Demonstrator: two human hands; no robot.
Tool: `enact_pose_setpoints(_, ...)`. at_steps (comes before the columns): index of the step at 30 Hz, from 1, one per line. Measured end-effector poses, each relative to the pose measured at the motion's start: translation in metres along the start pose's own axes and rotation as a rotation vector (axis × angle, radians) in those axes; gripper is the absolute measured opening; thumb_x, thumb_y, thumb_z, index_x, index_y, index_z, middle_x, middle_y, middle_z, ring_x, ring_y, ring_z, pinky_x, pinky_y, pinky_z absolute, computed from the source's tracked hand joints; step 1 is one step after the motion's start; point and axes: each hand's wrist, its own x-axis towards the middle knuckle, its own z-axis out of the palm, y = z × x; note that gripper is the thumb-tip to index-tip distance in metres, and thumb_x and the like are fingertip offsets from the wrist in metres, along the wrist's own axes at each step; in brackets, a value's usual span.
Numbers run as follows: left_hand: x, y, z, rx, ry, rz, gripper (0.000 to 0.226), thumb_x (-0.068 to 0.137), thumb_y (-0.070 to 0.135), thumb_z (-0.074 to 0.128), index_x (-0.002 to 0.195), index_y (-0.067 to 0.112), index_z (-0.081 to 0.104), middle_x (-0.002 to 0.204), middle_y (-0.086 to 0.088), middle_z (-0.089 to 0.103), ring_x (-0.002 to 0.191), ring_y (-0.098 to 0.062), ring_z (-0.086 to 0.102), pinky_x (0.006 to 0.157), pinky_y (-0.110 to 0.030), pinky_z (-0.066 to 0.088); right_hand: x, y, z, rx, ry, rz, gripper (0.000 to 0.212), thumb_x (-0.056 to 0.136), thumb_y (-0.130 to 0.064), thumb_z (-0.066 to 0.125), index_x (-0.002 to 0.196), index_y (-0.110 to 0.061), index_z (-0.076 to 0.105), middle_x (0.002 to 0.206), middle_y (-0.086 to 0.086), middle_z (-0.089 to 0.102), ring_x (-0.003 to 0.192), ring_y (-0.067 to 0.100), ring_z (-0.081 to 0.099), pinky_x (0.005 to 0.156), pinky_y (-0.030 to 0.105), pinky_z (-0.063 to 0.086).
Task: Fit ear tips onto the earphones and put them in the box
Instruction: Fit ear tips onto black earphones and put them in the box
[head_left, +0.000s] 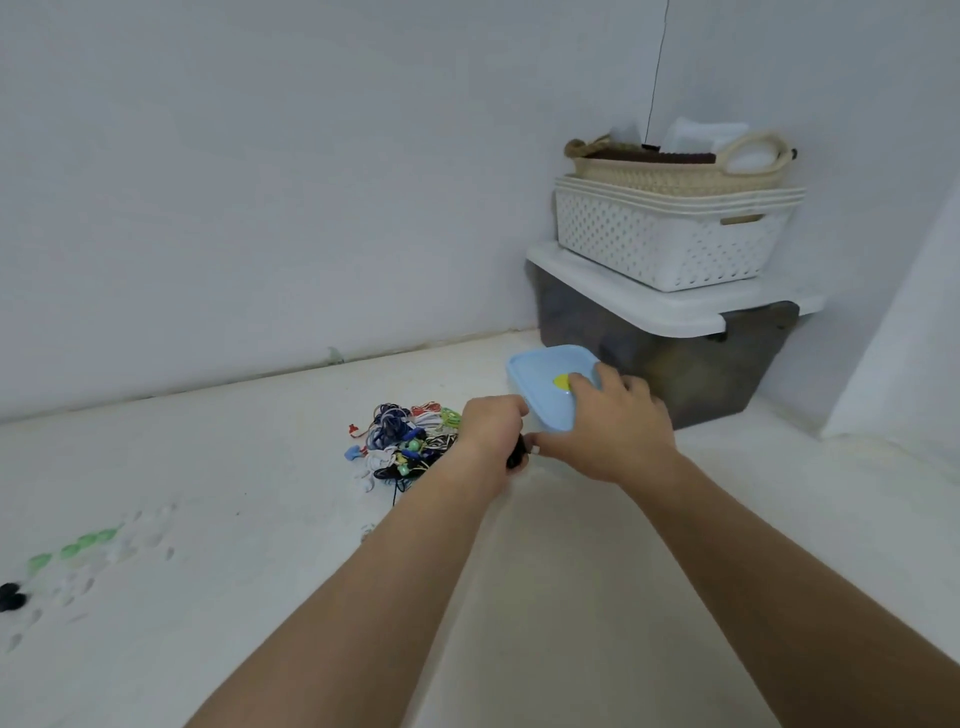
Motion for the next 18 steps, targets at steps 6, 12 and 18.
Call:
enact_pose_setpoints(6,0.002,-0.003,-0.004,-0.013,-0.028,-0.005,0.018,0.084,0.005,0.053,0.068,0.012,0.049,0.053,-0.002,0.041,0.034,-0.014,0.037,0.043,-0.02,0.029,0.003,0.0,0.008,0.076,0.011,0.016,0.089,0.074,-0.088,0.044,0.147,-0.038,0.037,0.153,-0.008,0.034,0.133,0.034,0.028,0.104,0.047,0.031)
enact_pose_setpoints(12,-0.004,-0.001,-0.009,0.002,-0.032,0.011,0.015,0.077,0.004,0.055,0.066,0.011,0.047,0.053,-0.004,0.041,0.033,-0.016,0.038,0.044,-0.02,0.029,-0.002,-0.001,0.008,0.285,0.01,0.037,0.083,0.078,-0.086,0.043,0.146,-0.038,0.037,0.153,-0.017,0.036,0.137,0.031,0.021,0.108,0.047,0.025)
enact_pose_setpoints(18,-0.009,-0.003,-0.015,-0.047,-0.071,-0.031,0.017,0.084,0.006,0.054,0.069,0.013,0.049,0.059,-0.002,0.041,0.036,-0.014,0.036,0.046,-0.02,0.027,-0.007,-0.012,-0.003,0.447,0.031,0.08,0.064,0.086,-0.072,0.048,0.142,-0.04,0.045,0.143,-0.012,0.049,0.136,0.03,0.028,0.111,0.044,0.025)
